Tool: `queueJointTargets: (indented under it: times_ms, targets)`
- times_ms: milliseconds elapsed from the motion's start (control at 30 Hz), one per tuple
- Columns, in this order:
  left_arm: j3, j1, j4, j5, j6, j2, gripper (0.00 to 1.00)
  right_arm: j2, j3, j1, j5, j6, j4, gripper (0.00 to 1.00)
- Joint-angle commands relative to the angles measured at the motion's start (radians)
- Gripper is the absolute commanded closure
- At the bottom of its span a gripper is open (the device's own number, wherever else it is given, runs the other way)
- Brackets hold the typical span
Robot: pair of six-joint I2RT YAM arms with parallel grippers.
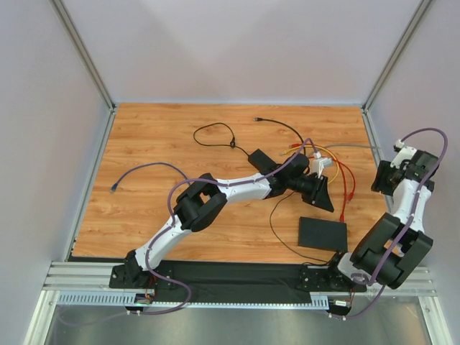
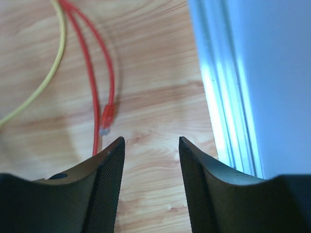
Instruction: Pull the plug from the switch port
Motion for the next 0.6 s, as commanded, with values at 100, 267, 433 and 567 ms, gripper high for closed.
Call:
queueJointTargets:
  times_ms: [100, 267, 433, 567]
  targets:
    - [0.067, -0.006, -0.004, 0.016, 0.045, 0.008, 0.66, -0.097, 0.094, 0.050, 0.414, 0.555, -0.020, 0.49]
    - [0.077, -0.006, -0.048, 0.010, 0.076, 0.000, 0.66, -0.074, 0.138, 0.048, 0.453, 0.844, -0.298, 0.46]
    - [0.096, -0.003, -0.065, 0.012, 0.068, 0.005, 0.66, -0.265, -0.073, 0.047, 0.368, 0.972, -0.286, 0.47]
    - [0.093, 0.003, -0.065, 0.009, 0.059, 0.002, 0.66, -0.365, -0.167, 0.047, 0.396, 1.059, -0.306, 0.47]
